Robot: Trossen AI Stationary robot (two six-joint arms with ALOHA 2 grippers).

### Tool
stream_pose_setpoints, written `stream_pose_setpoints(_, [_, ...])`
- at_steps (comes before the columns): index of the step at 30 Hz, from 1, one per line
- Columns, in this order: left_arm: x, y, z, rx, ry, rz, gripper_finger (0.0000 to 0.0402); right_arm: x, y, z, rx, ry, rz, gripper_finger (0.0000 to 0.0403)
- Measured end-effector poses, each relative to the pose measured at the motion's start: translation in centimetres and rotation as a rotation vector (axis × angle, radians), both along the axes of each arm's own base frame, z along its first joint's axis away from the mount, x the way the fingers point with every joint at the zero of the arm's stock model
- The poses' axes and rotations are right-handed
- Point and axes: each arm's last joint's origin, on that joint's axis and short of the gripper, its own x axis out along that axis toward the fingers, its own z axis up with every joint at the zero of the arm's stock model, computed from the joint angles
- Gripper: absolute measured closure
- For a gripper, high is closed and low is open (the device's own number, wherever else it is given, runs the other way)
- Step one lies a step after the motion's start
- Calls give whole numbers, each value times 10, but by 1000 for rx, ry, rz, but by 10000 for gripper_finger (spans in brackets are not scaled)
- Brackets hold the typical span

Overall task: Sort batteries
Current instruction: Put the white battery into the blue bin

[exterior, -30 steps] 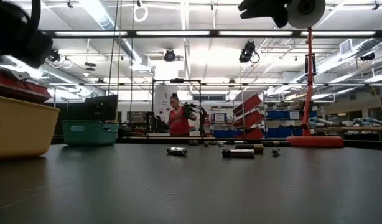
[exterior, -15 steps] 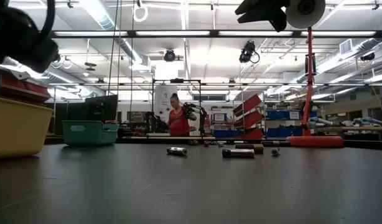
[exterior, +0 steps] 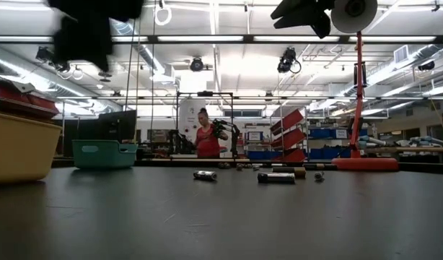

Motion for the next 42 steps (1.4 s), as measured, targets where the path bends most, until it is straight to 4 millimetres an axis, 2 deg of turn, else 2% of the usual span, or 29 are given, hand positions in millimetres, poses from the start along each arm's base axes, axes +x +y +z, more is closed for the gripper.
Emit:
stream_pose_setpoints(6, [46,57,-17,124,-108,-178,277,8,6,-5,32,10,72,275])
stream_pose_setpoints(11, [67,78,-37,185,-145,-384,277,2,13,-2,89,-3,75,275])
stream_pose_setpoints(16, [77,78,-56,276,-151,-638,277,-12,23,4,119,-16,42,275])
stream_pose_setpoints(23, [84,78,-79,354,-113,-794,277,-23,34,3,149,7,-16,275])
stream_pose_setpoints(37, [97,78,-120,400,-49,-886,280,-25,44,3,205,-14,-53,275])
stream_pose_setpoints(40, [97,78,-126,401,-16,-888,299,-25,44,3,217,-18,-59,275])
stream_pose_setpoints(42, [96,76,-127,425,12,-884,331,-25,44,3,216,-17,-61,275])
